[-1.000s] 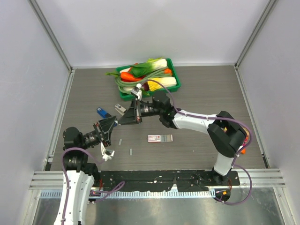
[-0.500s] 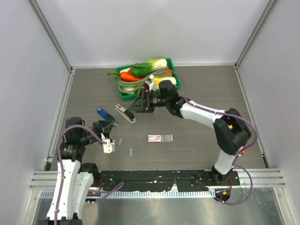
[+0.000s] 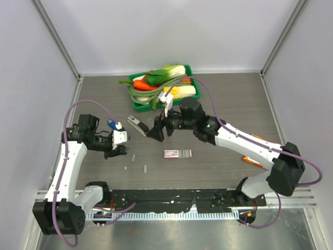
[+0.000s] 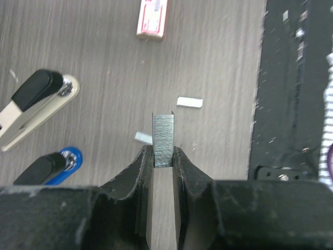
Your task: Unload the staples from the stapler
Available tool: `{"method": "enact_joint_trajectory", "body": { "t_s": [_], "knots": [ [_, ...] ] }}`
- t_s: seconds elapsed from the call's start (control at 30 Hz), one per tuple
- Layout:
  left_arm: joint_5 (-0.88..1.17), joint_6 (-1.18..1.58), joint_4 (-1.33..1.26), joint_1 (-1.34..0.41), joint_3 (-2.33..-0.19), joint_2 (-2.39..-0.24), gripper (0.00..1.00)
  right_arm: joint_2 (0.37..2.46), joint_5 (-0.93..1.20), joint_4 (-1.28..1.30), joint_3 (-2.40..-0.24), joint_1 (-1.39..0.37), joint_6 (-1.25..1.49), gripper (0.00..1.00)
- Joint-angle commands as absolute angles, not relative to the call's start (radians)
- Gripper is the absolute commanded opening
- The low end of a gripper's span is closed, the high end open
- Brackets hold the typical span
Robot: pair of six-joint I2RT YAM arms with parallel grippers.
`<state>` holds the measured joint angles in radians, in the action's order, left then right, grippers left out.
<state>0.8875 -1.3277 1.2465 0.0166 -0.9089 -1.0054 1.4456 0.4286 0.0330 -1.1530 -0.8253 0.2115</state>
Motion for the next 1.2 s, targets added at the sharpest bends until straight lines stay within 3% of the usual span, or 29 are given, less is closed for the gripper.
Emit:
{"method": "enact_joint_trajectory", "body": {
  "t_s": [0.0,0.33,0.67,1.17],
  "knots": [
    [1.035,-1.198,1.451,-0.034,-0.992,-0.994,0.02,1.344,0.387,0.038,-1.137,-0.971,0.006,0.75],
    [1.129,-1.241,1.588,-0.098,-1.042,-1.009,0.00,1.335,0.446,0.081,-1.173,-1.103,-0.170,0.75],
    [1.140,-1.250,1.594,-0.146,-1.043,-1.020,0.00,1.387,0.388,0.114,-1.203,-1.140,-0.262,0.74],
    [1.131,-1.233,1.566,-0.158,-1.039,-0.991,0.00,1.465,0.370,0.129,-1.270,-1.149,-0.273,0.65]
  ]
}}
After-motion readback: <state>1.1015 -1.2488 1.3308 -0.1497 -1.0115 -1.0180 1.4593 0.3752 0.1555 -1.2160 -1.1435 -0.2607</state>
